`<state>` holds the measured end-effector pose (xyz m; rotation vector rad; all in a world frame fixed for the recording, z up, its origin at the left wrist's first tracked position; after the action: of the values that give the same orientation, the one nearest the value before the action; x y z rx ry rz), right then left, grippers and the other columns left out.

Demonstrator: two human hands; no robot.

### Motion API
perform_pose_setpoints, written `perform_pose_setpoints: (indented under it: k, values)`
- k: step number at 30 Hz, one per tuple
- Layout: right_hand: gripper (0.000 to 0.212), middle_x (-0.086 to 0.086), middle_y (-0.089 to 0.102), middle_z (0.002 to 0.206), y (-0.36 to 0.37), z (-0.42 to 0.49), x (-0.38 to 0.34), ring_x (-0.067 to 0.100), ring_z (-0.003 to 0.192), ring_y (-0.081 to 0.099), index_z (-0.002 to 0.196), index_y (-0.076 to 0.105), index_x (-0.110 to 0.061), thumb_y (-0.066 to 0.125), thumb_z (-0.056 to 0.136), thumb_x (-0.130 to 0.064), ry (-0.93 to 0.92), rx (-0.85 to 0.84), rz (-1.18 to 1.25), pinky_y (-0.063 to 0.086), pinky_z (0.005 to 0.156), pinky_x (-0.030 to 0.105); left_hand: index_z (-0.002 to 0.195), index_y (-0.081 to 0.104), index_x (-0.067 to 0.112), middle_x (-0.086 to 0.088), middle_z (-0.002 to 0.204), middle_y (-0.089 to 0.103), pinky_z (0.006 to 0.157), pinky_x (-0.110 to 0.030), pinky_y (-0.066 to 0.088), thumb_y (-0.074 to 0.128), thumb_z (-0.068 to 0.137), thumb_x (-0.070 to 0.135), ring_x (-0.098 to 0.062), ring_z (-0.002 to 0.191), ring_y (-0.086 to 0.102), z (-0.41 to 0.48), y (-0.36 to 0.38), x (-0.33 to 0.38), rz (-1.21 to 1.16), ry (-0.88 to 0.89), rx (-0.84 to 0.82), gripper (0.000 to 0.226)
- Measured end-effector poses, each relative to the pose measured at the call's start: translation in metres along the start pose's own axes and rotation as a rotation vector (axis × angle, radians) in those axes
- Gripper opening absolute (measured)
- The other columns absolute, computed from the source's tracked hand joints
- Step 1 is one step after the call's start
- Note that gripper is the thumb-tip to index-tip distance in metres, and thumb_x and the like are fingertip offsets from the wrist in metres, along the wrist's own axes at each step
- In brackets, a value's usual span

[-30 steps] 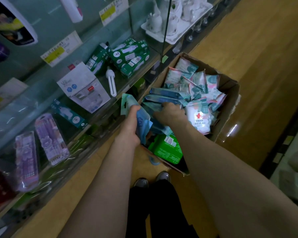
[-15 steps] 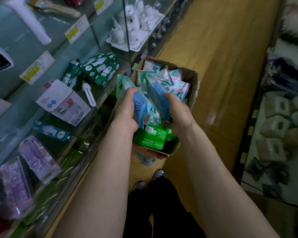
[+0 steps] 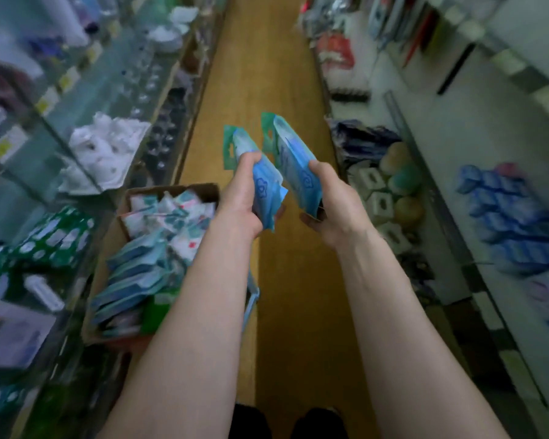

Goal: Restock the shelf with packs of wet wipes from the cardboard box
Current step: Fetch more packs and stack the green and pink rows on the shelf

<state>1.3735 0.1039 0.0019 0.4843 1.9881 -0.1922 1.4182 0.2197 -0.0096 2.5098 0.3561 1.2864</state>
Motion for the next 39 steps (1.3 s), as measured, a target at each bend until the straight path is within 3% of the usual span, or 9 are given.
perform_pose_setpoints:
  k: [3, 8, 13, 17, 22, 25, 28, 35, 39]
  values:
    - [0.014, -0.001, 0.063, 0.107, -0.070, -0.004, -0.025, 0.018, 0.104, 0.057, 0.092, 0.060, -0.028, 0.057, 0.089, -0.041, -0.061, 0.069, 0.067, 0.049, 0.085, 0.035, 0.097, 0.063, 0.017, -0.003, 0.073, 0.062, 0.073, -0.032, 0.048, 0.060, 0.082, 0.048, -0.018, 0.063, 0.058, -0.008, 0.073, -0.019, 0.021, 0.005, -0.108, 0.035]
    - [0.015, 0.003, 0.066, 0.114, -0.184, -0.010, -0.054, 0.021, 0.102, 0.062, 0.089, 0.063, -0.026, 0.058, 0.088, -0.040, -0.140, 0.188, 0.146, 0.048, 0.077, 0.033, 0.095, 0.061, 0.015, -0.001, 0.055, 0.064, 0.065, -0.029, 0.049, 0.054, 0.087, 0.045, -0.014, 0.049, 0.062, -0.028, 0.195, -0.063, -0.009, -0.038, -0.377, 0.031]
    - [0.025, 0.011, 0.068, 0.112, -0.291, -0.025, -0.071, 0.027, 0.098, 0.065, 0.096, 0.065, -0.020, 0.058, 0.086, -0.042, -0.204, 0.332, 0.207, 0.052, 0.080, 0.041, 0.106, 0.064, 0.009, -0.011, 0.087, 0.071, 0.067, -0.032, 0.058, 0.051, 0.091, 0.042, -0.024, 0.074, 0.070, -0.054, 0.306, -0.104, -0.051, -0.102, -0.634, 0.038]
    - [0.048, 0.011, 0.065, 0.102, -0.360, -0.040, -0.082, 0.019, 0.077, 0.058, 0.101, 0.065, -0.015, 0.060, 0.074, -0.054, -0.232, 0.419, 0.294, 0.048, 0.051, 0.023, 0.107, 0.063, 0.009, -0.012, 0.096, 0.069, 0.075, -0.034, 0.058, 0.049, 0.093, 0.040, -0.025, 0.086, 0.066, -0.077, 0.381, -0.136, -0.002, -0.158, -0.757, 0.036]
    - [0.031, 0.009, 0.070, 0.103, -0.435, -0.055, -0.089, 0.022, 0.093, 0.066, 0.102, 0.069, -0.018, 0.057, 0.087, -0.043, -0.274, 0.562, 0.410, 0.056, 0.071, 0.033, 0.097, 0.066, 0.007, -0.013, 0.084, 0.071, 0.077, -0.039, 0.054, 0.054, 0.090, 0.040, -0.028, 0.086, 0.066, -0.093, 0.454, -0.171, 0.029, -0.269, -0.855, 0.036]
    - [0.034, 0.007, 0.069, 0.109, -0.467, -0.061, -0.092, 0.021, 0.100, 0.064, 0.108, 0.067, -0.019, 0.058, 0.088, -0.045, -0.276, 0.613, 0.442, 0.054, 0.067, 0.031, 0.126, 0.060, 0.006, -0.014, 0.108, 0.066, 0.094, -0.042, 0.051, 0.053, 0.089, 0.044, -0.031, 0.110, 0.063, -0.093, 0.494, -0.185, 0.069, -0.303, -0.965, 0.054]
    - [0.030, 0.005, 0.066, 0.109, -0.498, -0.066, -0.099, 0.020, 0.103, 0.060, 0.102, 0.065, -0.022, 0.056, 0.088, -0.048, -0.260, 0.704, 0.432, 0.051, 0.072, 0.031, 0.126, 0.060, 0.010, -0.013, 0.113, 0.063, 0.103, -0.045, 0.045, 0.052, 0.089, 0.043, -0.031, 0.116, 0.059, -0.090, 0.540, -0.196, 0.108, -0.310, -1.072, 0.049]
    - [0.036, 0.001, 0.069, 0.107, -0.556, -0.085, -0.112, 0.016, 0.100, 0.065, 0.099, 0.068, -0.031, 0.053, 0.085, -0.061, -0.315, 0.818, 0.433, 0.053, 0.077, 0.034, 0.135, 0.054, 0.011, -0.012, 0.130, 0.060, 0.086, -0.035, 0.054, 0.056, 0.089, 0.036, -0.029, 0.123, 0.055, -0.084, 0.622, -0.239, 0.227, -0.424, -1.204, 0.053]
    - [0.015, -0.002, 0.067, 0.110, -0.578, -0.092, -0.106, 0.014, 0.097, 0.066, 0.103, 0.063, -0.030, 0.064, 0.088, -0.032, -0.356, 0.936, 0.369, 0.053, 0.070, 0.027, 0.134, 0.056, 0.007, -0.011, 0.133, 0.059, 0.097, -0.032, 0.050, 0.065, 0.081, 0.031, -0.025, 0.123, 0.056, -0.090, 0.649, -0.265, 0.239, -0.524, -1.250, 0.058]
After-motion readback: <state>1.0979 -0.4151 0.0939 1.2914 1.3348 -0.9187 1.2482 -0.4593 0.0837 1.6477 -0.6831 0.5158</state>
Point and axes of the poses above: each hand's wrist, its own z-axis towards the middle knuckle, its own y-axis out of the palm, x = y × z, the point moved 3 cm from there along z, towards the middle knuckle
